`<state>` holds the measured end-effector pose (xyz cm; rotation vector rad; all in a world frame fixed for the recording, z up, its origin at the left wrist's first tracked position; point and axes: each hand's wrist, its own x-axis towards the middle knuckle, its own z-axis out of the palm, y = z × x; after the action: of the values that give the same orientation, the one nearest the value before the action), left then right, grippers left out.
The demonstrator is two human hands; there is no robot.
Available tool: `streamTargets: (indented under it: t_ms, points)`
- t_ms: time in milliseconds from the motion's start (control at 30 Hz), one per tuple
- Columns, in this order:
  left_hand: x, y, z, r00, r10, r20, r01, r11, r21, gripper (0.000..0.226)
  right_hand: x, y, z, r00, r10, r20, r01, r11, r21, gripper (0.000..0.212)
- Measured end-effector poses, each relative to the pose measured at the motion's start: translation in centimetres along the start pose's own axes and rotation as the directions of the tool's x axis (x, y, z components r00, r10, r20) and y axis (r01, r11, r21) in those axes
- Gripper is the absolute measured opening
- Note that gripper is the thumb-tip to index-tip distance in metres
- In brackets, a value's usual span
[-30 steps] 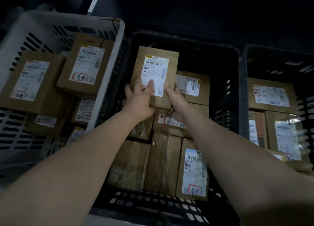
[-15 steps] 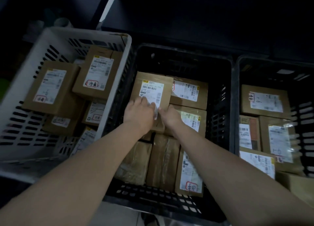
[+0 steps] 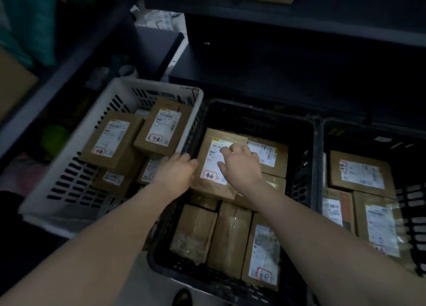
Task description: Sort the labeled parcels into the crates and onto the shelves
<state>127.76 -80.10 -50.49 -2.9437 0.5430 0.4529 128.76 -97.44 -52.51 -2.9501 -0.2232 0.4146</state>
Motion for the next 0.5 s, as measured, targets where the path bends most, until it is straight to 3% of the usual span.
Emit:
streamTargets:
  t_ms: [100, 300, 400, 500]
  points:
    - [-0.6, -2.8, -1.3, 0.999, -0.035, -0.025, 0.034, 0.999, -0.017, 0.030, 1.5, -3.0, -1.9, 0.994, -0.096, -0.053, 0.094, 0.995, -0.037, 0.041]
    - [-1.0, -11.0, -1.7, 0.989, -0.141, -0.043, 0.137, 0.988, -0.076, 0.037, 5.9, -9.8, -2.9, 0.976, -0.209, -0.068, 0.215, 0.971, 0.103, 0.042]
    - [-0.1, -15.8, -0.8, 0.986, -0.163, -0.034, 0.159, 0.982, -0.101, 0.037, 8.7, -13.7, -2.5, 0.983, -0.185, -0.020, 0.185, 0.960, 0.208, 0.048]
    - [1.3, -19.3, 0.7, 0.989, -0.146, 0.026, 0.148, 0.972, -0.181, 0.042, 11.6, -16.9, -0.8, 0.995, -0.040, 0.091, 0.003, 0.925, 0.380, 0.057]
